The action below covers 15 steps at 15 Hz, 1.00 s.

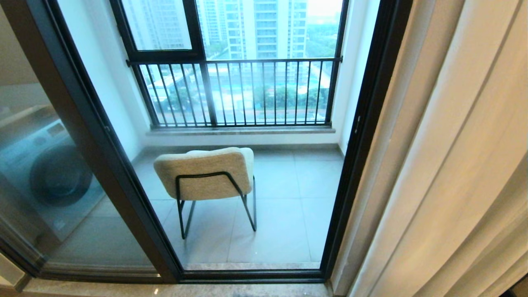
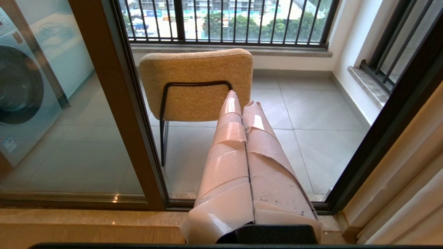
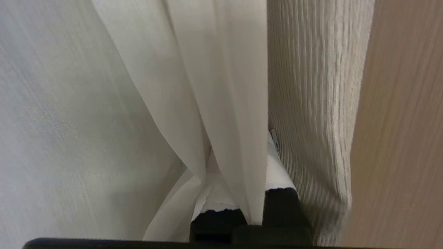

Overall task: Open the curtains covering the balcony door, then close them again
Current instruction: Pull the inner curtains open on both sides

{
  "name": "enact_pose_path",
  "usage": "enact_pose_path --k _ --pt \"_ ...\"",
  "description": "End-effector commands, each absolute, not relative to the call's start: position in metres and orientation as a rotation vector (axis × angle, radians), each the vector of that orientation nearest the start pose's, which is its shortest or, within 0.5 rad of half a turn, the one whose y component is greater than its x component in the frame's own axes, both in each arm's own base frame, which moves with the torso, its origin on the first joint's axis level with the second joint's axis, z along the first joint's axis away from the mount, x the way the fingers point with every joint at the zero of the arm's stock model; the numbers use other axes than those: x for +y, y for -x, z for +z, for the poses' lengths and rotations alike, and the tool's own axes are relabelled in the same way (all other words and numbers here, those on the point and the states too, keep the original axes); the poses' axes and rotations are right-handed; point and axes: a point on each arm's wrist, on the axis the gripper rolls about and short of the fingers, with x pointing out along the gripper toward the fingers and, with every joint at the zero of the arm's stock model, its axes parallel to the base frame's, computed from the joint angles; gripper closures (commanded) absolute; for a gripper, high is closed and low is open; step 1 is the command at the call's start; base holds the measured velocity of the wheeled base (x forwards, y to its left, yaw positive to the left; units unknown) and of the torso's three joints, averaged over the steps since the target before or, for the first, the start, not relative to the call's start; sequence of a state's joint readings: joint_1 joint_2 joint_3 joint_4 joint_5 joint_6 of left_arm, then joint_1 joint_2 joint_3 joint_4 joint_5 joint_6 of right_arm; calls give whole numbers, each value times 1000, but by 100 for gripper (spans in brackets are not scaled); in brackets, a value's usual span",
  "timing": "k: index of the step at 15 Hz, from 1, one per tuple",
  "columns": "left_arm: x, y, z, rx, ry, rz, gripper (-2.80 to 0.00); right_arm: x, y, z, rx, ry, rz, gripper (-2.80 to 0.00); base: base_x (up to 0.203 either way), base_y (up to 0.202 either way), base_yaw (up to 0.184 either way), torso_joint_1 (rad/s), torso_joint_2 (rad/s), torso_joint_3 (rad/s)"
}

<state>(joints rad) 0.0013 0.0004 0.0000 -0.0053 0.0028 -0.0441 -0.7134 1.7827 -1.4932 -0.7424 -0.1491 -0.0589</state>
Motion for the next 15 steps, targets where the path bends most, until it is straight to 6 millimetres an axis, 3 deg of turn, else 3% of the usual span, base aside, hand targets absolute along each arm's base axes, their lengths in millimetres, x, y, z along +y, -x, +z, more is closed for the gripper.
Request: enact_pose_path --k 1,6,8,11,15 --pt "0 23 76 -6 44 4 0 -234 -262 354 -408 184 -869 0 0 0 0 0 0 0" --pt "0 23 76 -6 44 4 0 -225 -264 358 -419 186 -838 0 0 0 0 0 0 0" --pt "0 23 76 -6 44 4 0 -215 -260 364 -422 227 -713 0 0 0 0 0 0 0" --pt "0 23 76 -6 44 4 0 -186 -258 371 -437 235 -591 0 0 0 0 0 0 0" --pt "0 23 76 -6 44 4 0 -136 -259 363 -416 188 -439 0 0 0 0 0 0 0"
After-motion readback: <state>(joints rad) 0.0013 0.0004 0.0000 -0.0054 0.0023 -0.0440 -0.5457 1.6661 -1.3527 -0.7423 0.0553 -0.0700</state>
